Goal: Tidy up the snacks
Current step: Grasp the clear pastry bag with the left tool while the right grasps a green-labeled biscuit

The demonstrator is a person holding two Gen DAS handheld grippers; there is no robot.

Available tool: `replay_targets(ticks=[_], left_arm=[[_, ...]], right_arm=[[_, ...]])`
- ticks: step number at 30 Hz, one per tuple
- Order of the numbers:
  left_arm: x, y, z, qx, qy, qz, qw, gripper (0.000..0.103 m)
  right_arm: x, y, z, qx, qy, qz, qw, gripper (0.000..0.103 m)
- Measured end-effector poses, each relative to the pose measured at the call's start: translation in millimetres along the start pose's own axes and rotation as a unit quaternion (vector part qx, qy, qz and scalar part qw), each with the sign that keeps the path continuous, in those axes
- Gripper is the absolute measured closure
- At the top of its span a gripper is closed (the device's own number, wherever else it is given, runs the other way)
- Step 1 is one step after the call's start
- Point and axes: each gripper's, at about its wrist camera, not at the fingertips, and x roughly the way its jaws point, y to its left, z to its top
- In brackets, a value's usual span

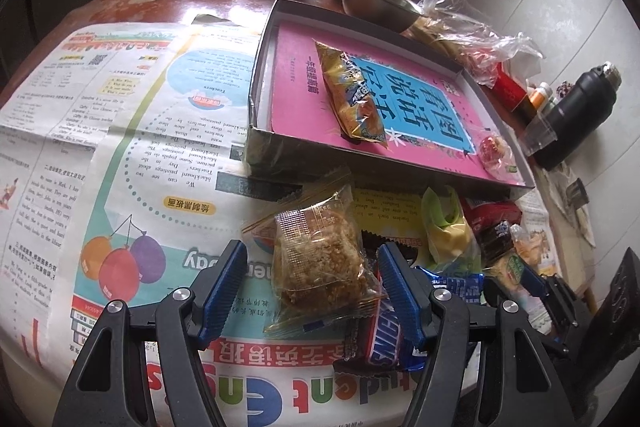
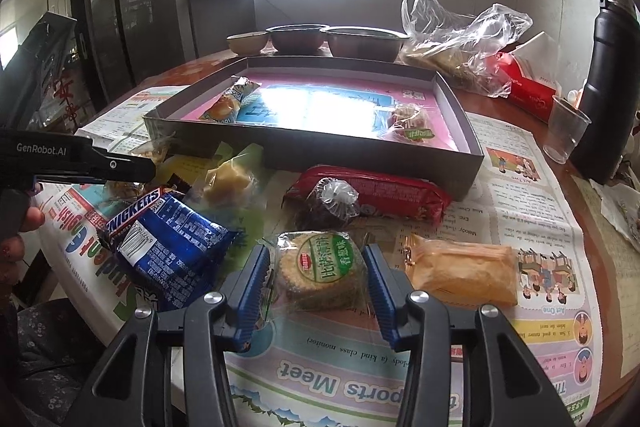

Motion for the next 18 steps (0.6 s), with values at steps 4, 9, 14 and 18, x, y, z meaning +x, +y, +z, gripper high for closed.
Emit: replay_targets(ticks=[4,9,14,18], left_arm=[[1,-2,0,0.009,-0.006,0.014,0.9998,0.042],[2,-4,1,0.03,-0.007,0.014,0.9994,0.056],[-2,-10,-1,0.048,-0.011,-0.011,0.9987,0.058],[-13,-12,1,0.051,-0.029,-0.012,0.9982,0.058]], right_arm=[[1,0,0,0.005,-0.002,-0.002,1.0,0.055],[0,-1,0,0.016,-0.005,0.0,1.0,0.058],[-2,-4,1,0.028,-0.006,0.003,1.0,0.061],[-8,-7,1,0.038,-0.012,0.002,0.999,0.062]])
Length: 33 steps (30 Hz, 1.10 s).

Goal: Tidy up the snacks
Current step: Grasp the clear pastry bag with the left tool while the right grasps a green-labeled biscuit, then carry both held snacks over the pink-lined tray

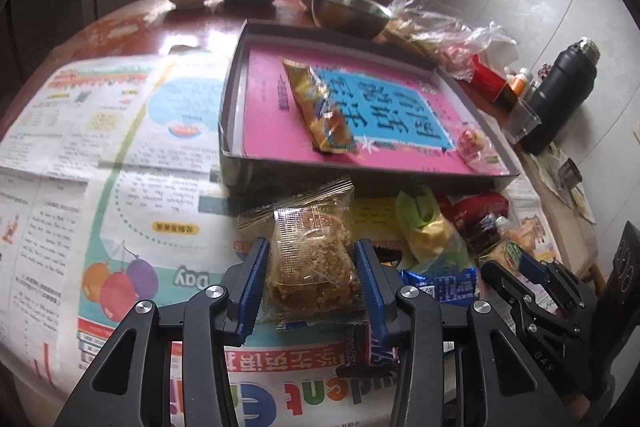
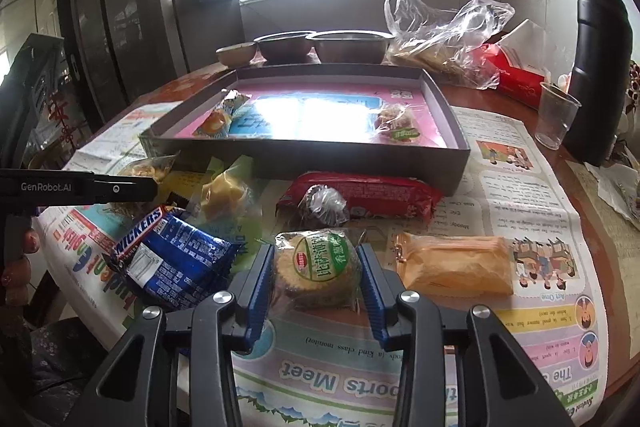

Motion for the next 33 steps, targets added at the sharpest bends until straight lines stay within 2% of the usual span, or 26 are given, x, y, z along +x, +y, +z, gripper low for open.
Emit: replay_targets(ticks=[13,33], left_arm=[[-26,-1,9,-0.001,-0.038,-0.006,0.9993,0.058],[-30,-15,23,0.015,-0.055,-0.019,0.9982,0.058]], right_arm=[[-31,-6,15,0.025,-0.037,0.007,0.999,0.062],[-44,-5,41,0.032,-0.082,0.013,0.996,0.062]])
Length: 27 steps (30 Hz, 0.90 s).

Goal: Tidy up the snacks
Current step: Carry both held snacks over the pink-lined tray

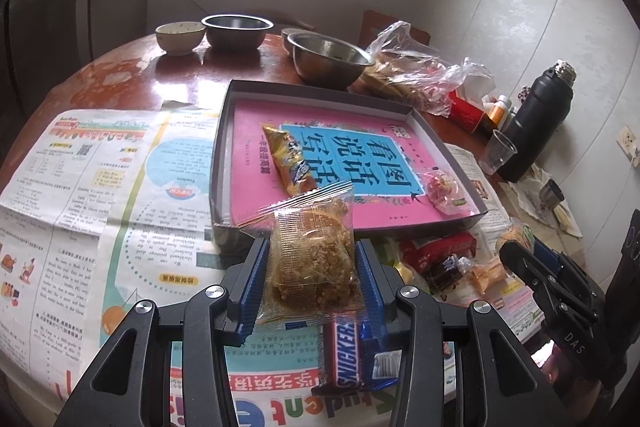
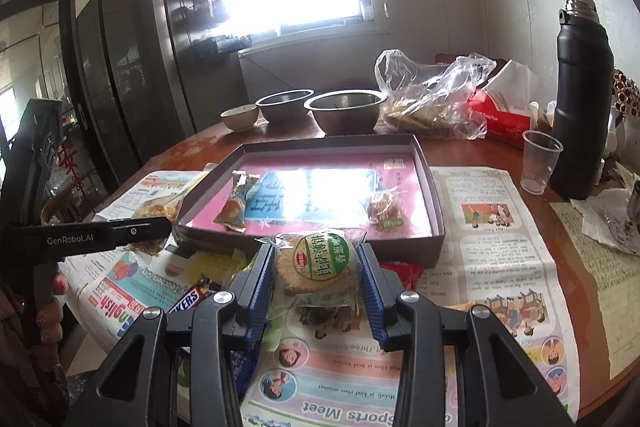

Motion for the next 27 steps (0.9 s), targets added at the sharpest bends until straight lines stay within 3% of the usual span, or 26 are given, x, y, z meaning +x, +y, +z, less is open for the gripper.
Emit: replay_targets(ticks=[27], left_arm=[[14,-16,24,0.008,-0.013,-0.025,0.9996,0.058]], right_arm=[[18,-7,26,0.01,-0.018,-0.001,1.0,0.062]])
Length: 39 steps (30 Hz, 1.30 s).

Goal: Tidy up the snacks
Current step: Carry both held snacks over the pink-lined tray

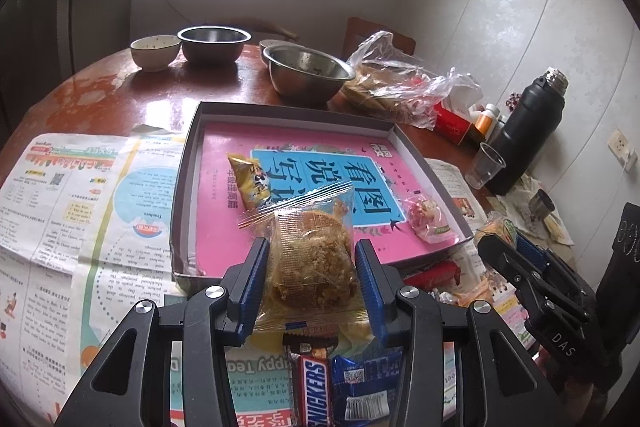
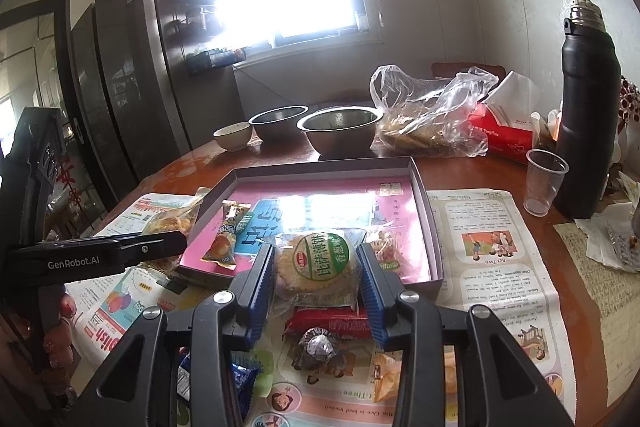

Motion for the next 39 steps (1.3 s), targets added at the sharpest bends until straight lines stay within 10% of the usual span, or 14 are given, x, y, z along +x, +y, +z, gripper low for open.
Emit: replay_targets(ticks=[39], left_arm=[[61,-14,33,0.008,0.026,-0.028,0.9992,0.058]], right_arm=[[42,-39,27,0.043,0.007,-0.043,0.998,0.062]])
